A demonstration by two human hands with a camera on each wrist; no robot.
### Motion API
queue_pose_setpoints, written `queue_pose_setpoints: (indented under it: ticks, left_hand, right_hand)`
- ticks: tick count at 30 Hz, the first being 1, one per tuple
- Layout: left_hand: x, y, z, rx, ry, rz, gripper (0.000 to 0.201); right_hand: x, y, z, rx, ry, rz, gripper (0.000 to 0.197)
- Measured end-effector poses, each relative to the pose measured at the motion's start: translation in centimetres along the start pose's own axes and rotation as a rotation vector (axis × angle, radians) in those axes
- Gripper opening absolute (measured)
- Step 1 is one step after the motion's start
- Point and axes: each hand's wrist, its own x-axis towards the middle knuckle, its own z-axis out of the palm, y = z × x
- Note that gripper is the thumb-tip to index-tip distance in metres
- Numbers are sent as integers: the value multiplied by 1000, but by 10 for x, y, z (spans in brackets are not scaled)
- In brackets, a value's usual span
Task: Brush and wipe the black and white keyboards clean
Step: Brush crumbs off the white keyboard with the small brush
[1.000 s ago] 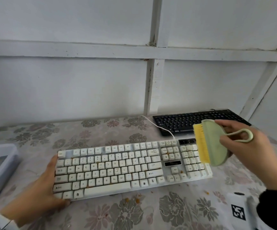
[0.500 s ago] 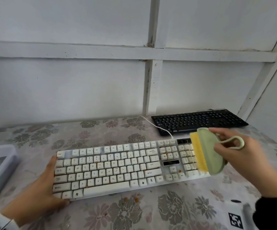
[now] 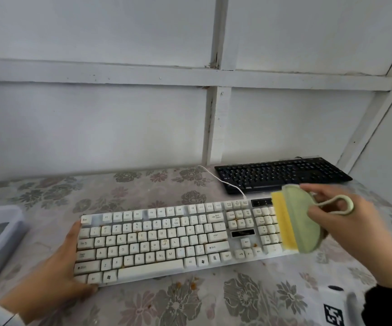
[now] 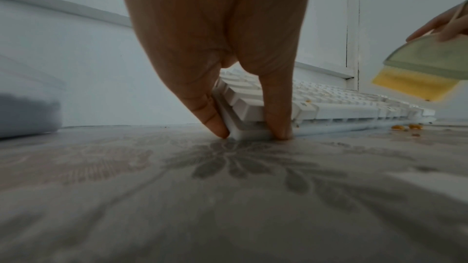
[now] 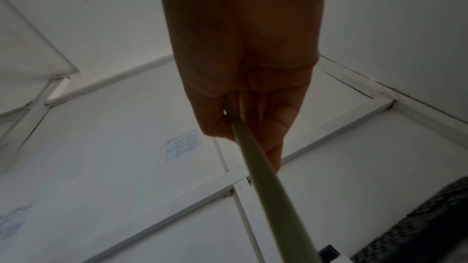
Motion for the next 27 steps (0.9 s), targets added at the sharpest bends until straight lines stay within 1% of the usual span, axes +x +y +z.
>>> queue_pose_setpoints:
  ticks: [3, 5, 9, 13, 15, 17, 20, 22, 27]
  left_hand:
    - [0, 2, 1, -51, -5, 19, 132]
    - [1, 3, 0, -73, -6, 27, 130]
    - [1, 1, 0, -29, -9, 13, 133]
    - [0, 3, 0, -18, 8, 9, 131]
    - [-1, 6, 0, -17, 13, 3, 130]
    - [-2, 9, 0, -15, 20, 5, 128]
    - [-3, 11, 0, -14, 25, 5, 126]
    - [-3, 10, 0, 3, 26, 7, 128]
    - [-1, 4, -1, 17, -3, -13, 134]
  right_hand:
    - [10, -6, 9, 49, 36, -36, 47]
    - [10, -3, 18, 19, -4, -26, 46]
    - [-5, 13, 26, -2, -75, 63, 43]
    - [-14, 19, 14, -25, -130, 133, 44]
    - [-13, 12, 4, -3, -104, 119, 47]
    - [-7, 3, -1, 36, -39, 69, 47]
    - [4, -4, 6, 42, 8, 10, 46]
    - [8, -2, 17, 3, -8, -2, 45]
    - [-13, 15, 23, -27, -96, 96, 42]
